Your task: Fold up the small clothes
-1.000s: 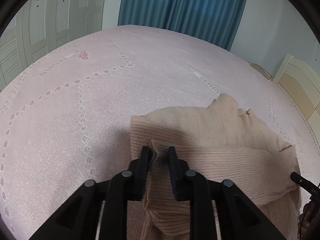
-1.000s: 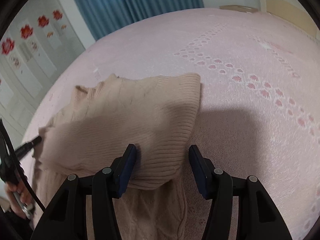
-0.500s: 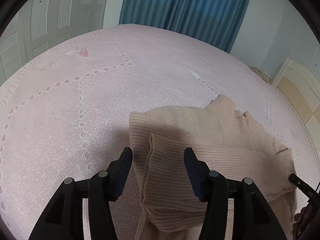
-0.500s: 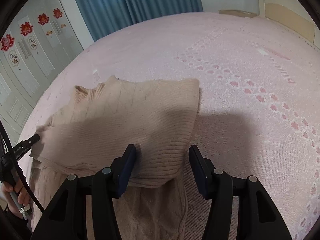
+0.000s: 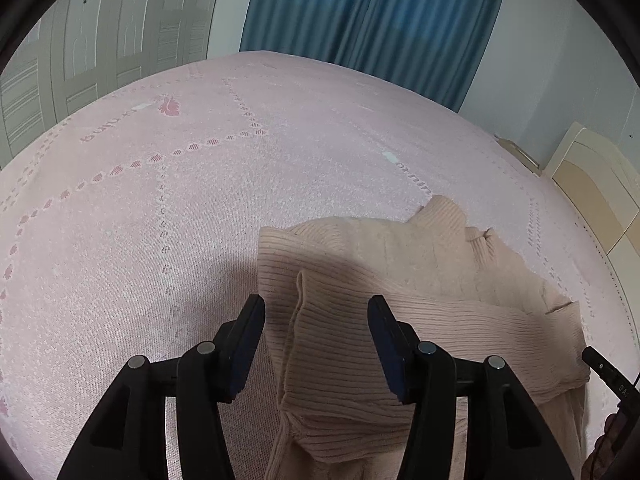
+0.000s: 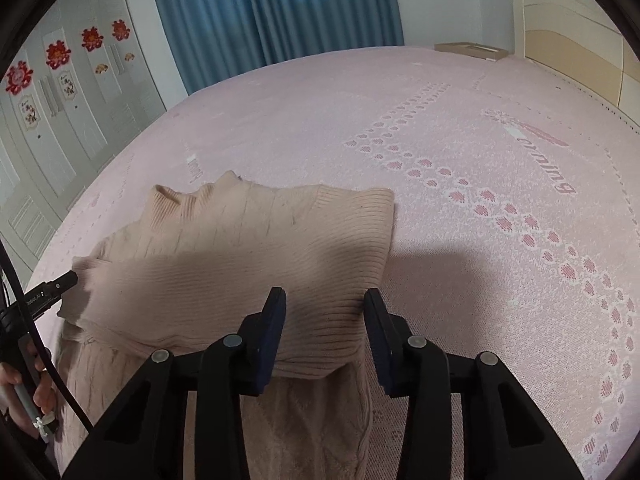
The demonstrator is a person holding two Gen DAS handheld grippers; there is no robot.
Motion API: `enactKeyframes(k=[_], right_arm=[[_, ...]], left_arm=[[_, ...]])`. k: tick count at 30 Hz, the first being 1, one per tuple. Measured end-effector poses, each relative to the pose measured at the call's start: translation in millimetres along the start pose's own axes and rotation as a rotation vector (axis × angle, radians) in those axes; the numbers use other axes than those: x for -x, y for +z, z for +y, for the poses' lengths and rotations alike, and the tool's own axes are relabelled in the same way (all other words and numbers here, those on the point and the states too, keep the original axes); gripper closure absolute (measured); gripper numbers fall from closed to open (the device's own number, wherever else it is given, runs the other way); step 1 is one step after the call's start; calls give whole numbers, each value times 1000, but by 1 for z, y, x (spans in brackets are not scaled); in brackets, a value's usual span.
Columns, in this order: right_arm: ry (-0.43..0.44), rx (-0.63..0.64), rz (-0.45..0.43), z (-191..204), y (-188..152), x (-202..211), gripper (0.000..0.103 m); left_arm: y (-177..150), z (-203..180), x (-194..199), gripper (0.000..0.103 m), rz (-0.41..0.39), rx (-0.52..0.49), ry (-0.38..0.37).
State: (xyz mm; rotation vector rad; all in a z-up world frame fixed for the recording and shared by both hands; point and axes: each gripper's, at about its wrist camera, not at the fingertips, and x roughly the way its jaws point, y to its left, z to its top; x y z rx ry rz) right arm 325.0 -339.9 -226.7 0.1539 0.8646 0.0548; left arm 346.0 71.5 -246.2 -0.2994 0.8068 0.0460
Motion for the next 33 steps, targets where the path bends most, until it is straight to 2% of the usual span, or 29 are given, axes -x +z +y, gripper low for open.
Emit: enactKeyframes(k=[4, 11, 22, 28, 33], right_arm=[[1, -4, 8, 0, -1, -1, 63], [4, -23, 24, -3, -3, -4, 63], [15, -43, 41, -6, -2, -5, 63], [-25, -32, 89, -5, -5, -13, 63], [-34, -32, 59, -6, -5, -3, 63]], left_arm=[[0, -1, -3, 52, 25, 2, -16], [-2, -5, -4, 52, 25, -20, 12], [-2, -1, -5, 52, 35, 0, 2], [-2, 0, -5, 50, 46, 5, -1], [-4, 1, -3, 50, 50, 8, -7]])
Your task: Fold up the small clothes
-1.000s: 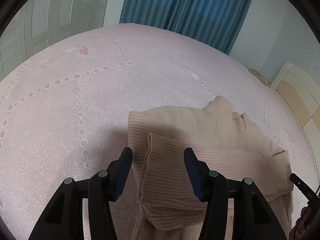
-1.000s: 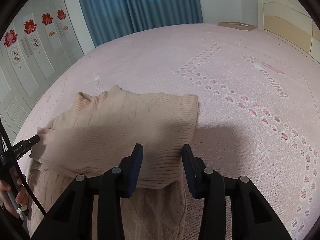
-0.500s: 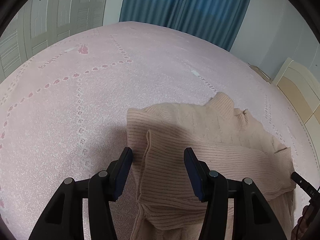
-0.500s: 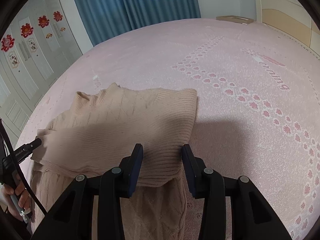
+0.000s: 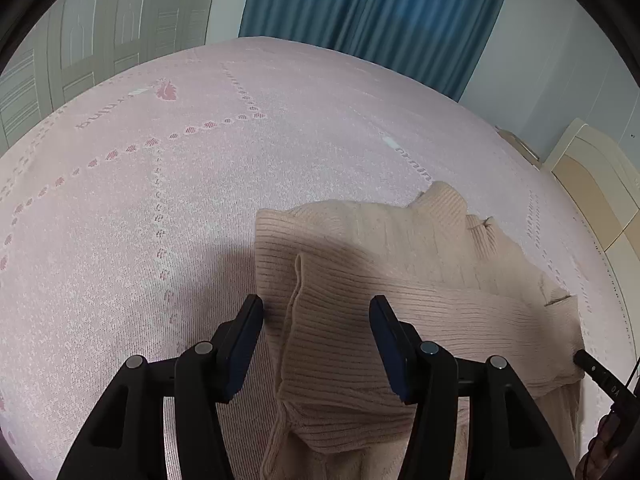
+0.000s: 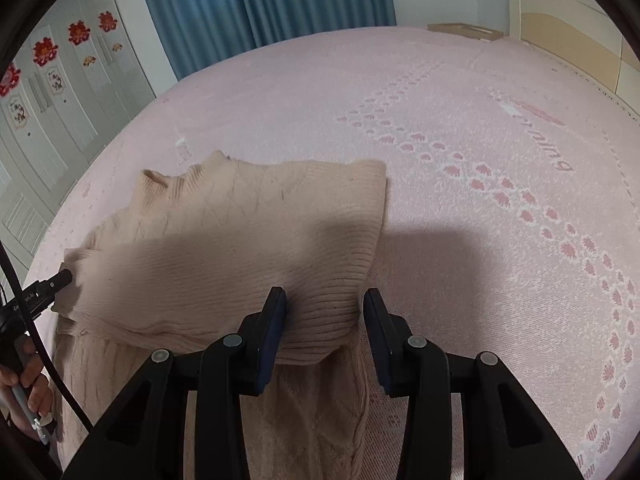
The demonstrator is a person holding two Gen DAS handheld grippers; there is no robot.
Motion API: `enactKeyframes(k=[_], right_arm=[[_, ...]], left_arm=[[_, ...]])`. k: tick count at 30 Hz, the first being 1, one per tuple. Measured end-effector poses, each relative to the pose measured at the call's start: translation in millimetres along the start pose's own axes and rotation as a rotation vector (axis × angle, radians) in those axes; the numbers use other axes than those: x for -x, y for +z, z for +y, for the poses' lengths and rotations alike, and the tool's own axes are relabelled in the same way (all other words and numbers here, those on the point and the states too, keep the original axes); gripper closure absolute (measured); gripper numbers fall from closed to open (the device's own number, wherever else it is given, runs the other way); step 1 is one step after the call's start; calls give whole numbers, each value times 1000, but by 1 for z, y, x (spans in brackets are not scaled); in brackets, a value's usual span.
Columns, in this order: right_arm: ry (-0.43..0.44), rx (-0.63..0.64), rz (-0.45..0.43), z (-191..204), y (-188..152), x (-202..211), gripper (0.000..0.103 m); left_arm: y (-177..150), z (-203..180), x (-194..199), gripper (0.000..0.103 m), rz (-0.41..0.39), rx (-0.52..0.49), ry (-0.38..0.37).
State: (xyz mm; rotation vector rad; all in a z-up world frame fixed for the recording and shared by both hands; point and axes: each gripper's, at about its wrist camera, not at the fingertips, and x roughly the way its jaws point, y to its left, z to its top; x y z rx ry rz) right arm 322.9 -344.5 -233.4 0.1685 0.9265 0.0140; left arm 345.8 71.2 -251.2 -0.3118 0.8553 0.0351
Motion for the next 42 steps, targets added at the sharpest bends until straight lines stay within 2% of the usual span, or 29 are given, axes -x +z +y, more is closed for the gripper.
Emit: enactKeyframes(k=[6, 13, 19, 23, 31, 36, 42], right_arm=[[23, -29, -22, -2, -2, 10, 63], [149, -104, -44, -4, -5, 29, 63], [157, -59, -61, 9, -17, 50, 63], [146, -35, -64, 11, -47, 68, 63], [151, -30, -81, 4, -100, 113, 63], [149, -2, -44, -3, -134, 128, 63], [148, 74, -34, 9, -155, 150, 63]], left_arm=[[-7, 1, 3, 50, 1, -8, -3], [-19, 6, 22, 49, -40, -7, -14], [-40, 12, 52, 50, -53, -33, -27], [-64, 18, 75, 51, -45, -38, -24], [-118, 28, 118, 51, 16, -42, -85], [-154, 38, 143, 50, 63, -31, -145], [-184, 39, 165, 50, 90, -64, -177]])
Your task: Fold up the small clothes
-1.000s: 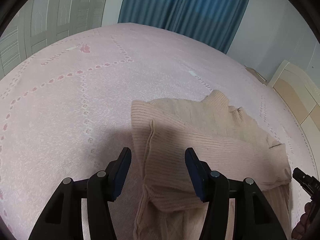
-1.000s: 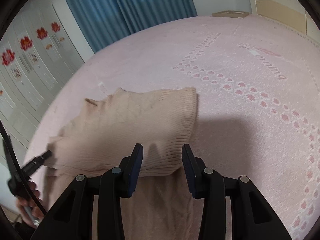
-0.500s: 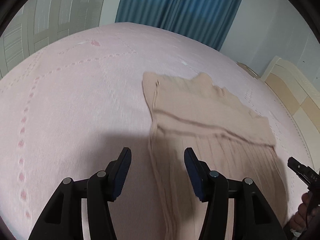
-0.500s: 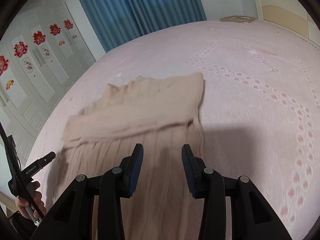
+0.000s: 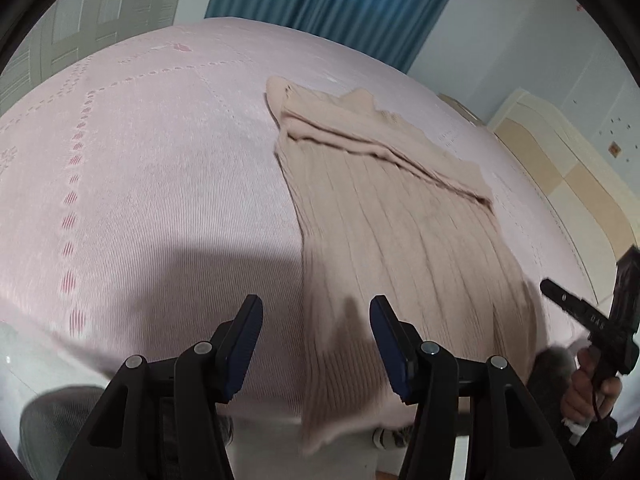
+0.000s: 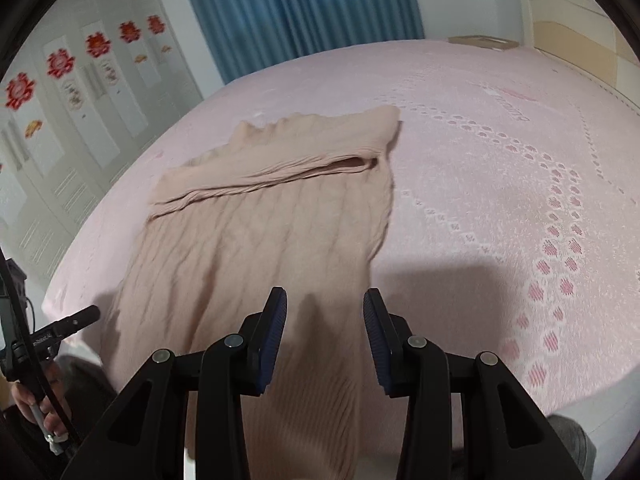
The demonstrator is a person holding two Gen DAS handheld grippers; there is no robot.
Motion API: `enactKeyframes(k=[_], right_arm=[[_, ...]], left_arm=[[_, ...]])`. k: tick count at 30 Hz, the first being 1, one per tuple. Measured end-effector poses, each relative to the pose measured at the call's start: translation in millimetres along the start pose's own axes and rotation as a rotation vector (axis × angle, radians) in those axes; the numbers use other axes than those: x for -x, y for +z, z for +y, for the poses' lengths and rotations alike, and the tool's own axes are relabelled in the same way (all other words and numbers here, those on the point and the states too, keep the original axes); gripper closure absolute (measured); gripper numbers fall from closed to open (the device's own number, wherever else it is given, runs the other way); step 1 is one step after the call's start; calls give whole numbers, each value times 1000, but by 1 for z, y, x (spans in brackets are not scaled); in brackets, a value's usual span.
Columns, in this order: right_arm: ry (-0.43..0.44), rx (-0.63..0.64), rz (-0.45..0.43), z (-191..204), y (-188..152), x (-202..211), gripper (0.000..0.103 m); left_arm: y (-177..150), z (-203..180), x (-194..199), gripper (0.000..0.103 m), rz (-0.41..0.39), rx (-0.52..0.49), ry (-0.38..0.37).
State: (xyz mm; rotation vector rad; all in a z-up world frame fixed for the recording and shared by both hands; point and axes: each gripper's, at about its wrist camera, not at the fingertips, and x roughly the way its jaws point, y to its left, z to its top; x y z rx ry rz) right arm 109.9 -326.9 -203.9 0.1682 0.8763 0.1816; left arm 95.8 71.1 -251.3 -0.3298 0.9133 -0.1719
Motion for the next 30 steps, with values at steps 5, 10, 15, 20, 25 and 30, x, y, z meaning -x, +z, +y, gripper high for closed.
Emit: enactKeyframes(k=[5, 10, 15, 20, 25, 30], right_arm=[[-44, 48, 16, 5, -18, 18, 63], [-62, 9, 63, -7, -35, 23, 63], [-73, 1, 93, -8, -40, 24, 63], [-80, 27, 109, -4, -49, 24, 63], [-64, 12, 146, -4, -51, 16, 63], [-50, 14, 185, 3, -50, 2, 63]], left_arm=[[-25, -4, 11, 50, 32, -17, -2], [-40, -9, 13, 51, 47, -38, 7], [-40, -12, 0, 64, 103, -25, 21], [-41, -14, -7, 65, 111, -20, 45], [-42, -14, -17, 65, 156, -10, 42], [-43, -9, -22, 64, 185, 30, 22]])
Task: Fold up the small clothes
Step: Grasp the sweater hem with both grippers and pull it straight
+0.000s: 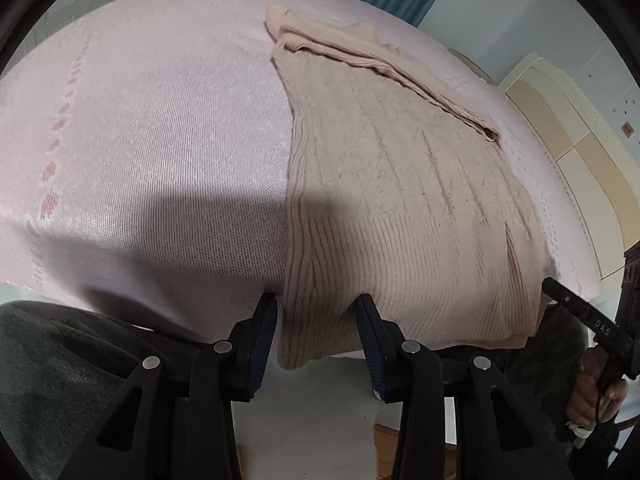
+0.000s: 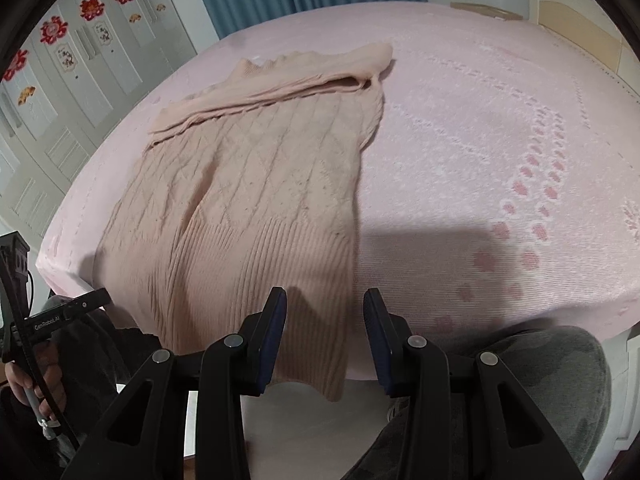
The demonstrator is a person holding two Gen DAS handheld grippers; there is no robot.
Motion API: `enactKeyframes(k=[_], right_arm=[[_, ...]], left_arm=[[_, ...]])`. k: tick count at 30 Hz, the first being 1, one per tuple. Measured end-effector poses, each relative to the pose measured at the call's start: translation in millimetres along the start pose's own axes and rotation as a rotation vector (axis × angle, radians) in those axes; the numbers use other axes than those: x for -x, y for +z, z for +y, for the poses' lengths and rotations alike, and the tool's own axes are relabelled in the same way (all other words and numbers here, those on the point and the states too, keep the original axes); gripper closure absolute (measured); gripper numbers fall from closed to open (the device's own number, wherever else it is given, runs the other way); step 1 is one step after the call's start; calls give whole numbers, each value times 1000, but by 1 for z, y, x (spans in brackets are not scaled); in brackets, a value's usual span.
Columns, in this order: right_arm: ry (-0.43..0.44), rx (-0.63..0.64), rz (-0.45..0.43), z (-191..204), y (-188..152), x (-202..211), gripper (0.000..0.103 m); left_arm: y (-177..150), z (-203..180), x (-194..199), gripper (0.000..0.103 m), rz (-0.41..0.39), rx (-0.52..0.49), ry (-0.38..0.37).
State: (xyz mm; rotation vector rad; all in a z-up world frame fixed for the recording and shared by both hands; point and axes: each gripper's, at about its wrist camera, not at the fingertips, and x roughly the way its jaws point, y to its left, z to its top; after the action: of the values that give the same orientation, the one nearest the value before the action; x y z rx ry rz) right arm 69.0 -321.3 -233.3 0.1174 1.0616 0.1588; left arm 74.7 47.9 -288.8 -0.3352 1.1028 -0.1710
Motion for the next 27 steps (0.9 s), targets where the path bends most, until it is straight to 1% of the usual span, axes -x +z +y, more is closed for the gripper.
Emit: enactKeyframes(k=[2, 3, 7, 11, 12, 14, 16, 18, 19, 22, 23, 25, 27], right_arm=[[-10, 4, -6, 2, 2, -2, 63], [-11, 3, -7, 3, 2, -3, 61], [-23, 2, -21, 6, 3, -6, 58], [-30, 11, -29, 7, 3, -7, 59], [-32, 12, -30, 7, 3, -7, 62], [-24, 8, -32, 7, 3, -7, 69], [-9, 4, -30, 6, 4, -8, 81], [12, -2, -25, 4, 4, -8, 88], [24, -6, -21, 4, 4, -8, 90], [55, -27, -29, 0, 5, -4, 93], [68, -37, -39, -2, 5, -1, 94], [107, -65, -77, -8, 5, 9, 94], [137, -96, -105, -14, 5, 16, 94]], left_arm=[[-1, 2, 0, 64, 7, 9, -10], [-1, 2, 0, 64, 8, 10, -12], [-2, 1, 0, 71, 6, 0, -25], [-2, -4, 1, 80, -1, -18, -30], [-2, -5, 2, 82, -5, -22, -31], [-3, -8, 5, 91, -19, -38, -36], [-3, -11, 12, 92, -49, -50, -43], [-3, -10, 20, 93, -89, -43, -67], [-2, -9, 25, 93, -106, -34, -81], [-4, 3, 41, 93, -154, 37, -174], [-5, 8, 45, 93, -164, 59, -191], [-9, 15, 52, 94, -182, 92, -212], [-12, 19, 58, 95, -201, 112, -216]])
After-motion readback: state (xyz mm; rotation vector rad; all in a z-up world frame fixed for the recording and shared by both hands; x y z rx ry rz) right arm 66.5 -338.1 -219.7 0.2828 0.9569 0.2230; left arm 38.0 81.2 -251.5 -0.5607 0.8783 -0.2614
